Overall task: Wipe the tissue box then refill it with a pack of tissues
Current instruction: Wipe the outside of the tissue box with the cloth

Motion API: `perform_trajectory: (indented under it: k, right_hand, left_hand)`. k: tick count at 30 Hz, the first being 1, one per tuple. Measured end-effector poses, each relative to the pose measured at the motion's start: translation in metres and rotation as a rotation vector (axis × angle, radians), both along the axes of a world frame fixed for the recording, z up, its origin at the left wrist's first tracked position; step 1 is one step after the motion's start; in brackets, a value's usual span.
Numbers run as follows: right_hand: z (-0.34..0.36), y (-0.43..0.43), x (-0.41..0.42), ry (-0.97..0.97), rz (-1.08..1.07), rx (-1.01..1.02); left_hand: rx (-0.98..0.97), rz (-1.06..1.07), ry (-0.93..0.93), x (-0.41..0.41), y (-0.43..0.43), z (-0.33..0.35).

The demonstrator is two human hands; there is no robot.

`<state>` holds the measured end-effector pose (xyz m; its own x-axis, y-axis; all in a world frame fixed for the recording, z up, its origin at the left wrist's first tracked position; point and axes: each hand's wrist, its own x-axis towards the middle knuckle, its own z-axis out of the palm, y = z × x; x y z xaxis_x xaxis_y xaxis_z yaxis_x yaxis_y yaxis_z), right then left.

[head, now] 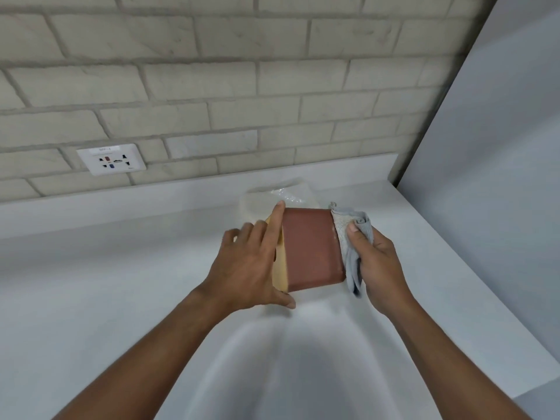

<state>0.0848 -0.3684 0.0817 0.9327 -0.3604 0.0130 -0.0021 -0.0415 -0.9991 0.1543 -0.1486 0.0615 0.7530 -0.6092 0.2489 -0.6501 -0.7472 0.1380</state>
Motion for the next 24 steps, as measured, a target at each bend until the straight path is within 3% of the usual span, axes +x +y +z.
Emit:
perform_trajectory:
  k: [3,7,12,15,18,24]
  right_hand:
    - [-0.003,-0.009,0.008,0.021,-0.012,-0.019]
    - [0.002,-0.018,0.013,0.023,0.024,-0.134]
    - [0.002,-0.018,0.023,-0.139,0.25,-0.665]
    - [-0.027,-0.01,-0.003,-0.297,0.252,-0.839]
    - [-0.041,-0.011,-0.023,-0.357,0.219,-0.852]
    - [0.003,-0.009,0.02,-0.17,0.172,-0.698]
  left_hand:
    - [-0.007,-0.05,-0.085,0.012,-0.005,-0.004]
    - [-0.144,-0.241,0.091,0.024,-0.011,-0.005]
    - [-0.407,-0.285,0.192,0.029,-0.025,-0.014]
    - [-0.507,-0.25,0.233,0.034,-0.023,-0.021]
    - [-0.505,-0.271,0.221,0.034,-0.021,-0.024]
    - [-0.518,-0.312,0.191,0.021,-0.033,-0.023]
